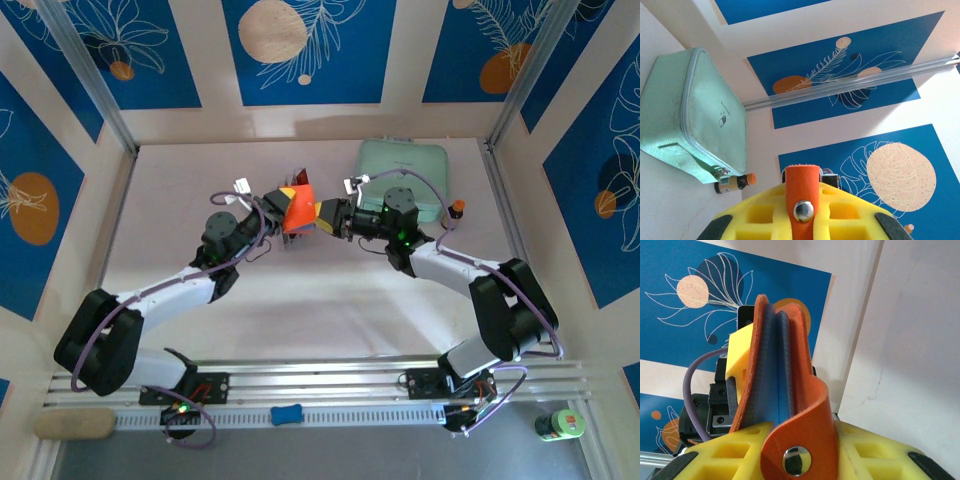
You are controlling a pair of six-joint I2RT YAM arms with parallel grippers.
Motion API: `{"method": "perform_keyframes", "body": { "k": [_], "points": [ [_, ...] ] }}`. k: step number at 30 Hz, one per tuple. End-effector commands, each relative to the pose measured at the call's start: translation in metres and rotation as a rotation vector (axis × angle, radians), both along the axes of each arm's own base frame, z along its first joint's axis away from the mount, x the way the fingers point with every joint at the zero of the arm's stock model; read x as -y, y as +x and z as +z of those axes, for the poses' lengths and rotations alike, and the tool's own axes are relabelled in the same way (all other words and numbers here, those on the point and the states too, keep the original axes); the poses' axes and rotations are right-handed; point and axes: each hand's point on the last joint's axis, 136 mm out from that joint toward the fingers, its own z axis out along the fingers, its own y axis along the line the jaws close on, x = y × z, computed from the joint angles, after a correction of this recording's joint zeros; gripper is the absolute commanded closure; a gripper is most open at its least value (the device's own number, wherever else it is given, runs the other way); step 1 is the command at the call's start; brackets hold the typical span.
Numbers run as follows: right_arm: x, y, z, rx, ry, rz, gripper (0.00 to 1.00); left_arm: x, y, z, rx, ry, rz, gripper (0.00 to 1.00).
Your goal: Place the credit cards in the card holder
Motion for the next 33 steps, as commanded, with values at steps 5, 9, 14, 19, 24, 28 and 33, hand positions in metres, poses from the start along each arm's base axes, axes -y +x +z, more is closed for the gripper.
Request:
{"method": "perform_keyframes", "body": {
  "k": [5, 9, 14, 19, 24, 28, 33],
  "points": [
    [-0.007, -0.011, 0.004, 0.019, 0.02, 0.06, 0.72, 0.011, -0.005, 0.02, 0.05, -0.038, -0.037, 1.0],
    [-0.009, -0.011, 0.004, 0.016, 0.031, 0.073, 0.74, 0.013, -0.005, 0.017, 0.045, -0.034, -0.043, 1.0],
    [-0.011, -0.011, 0.005, 0.011, 0.05, 0.095, 0.82, 0.015, -0.005, 0.011, 0.034, -0.027, -0.05, 1.0],
    [-0.01, -0.01, 0.005, 0.012, 0.07, 0.099, 1.0, 0.017, -0.005, 0.002, 0.021, -0.016, -0.061, 0.88],
    [0.001, -0.006, -0.003, -0.004, 0.065, 0.065, 1.0, 0.013, -0.006, -0.011, 0.004, 0.006, -0.052, 0.54],
    [0.011, -0.008, -0.015, -0.024, 0.042, 0.048, 1.0, 0.001, -0.008, -0.019, -0.01, 0.051, -0.028, 0.06],
    [0.021, -0.02, -0.035, -0.041, -0.016, 0.04, 1.0, -0.024, -0.014, -0.027, -0.01, 0.209, 0.007, 0.0]
  ]
}}
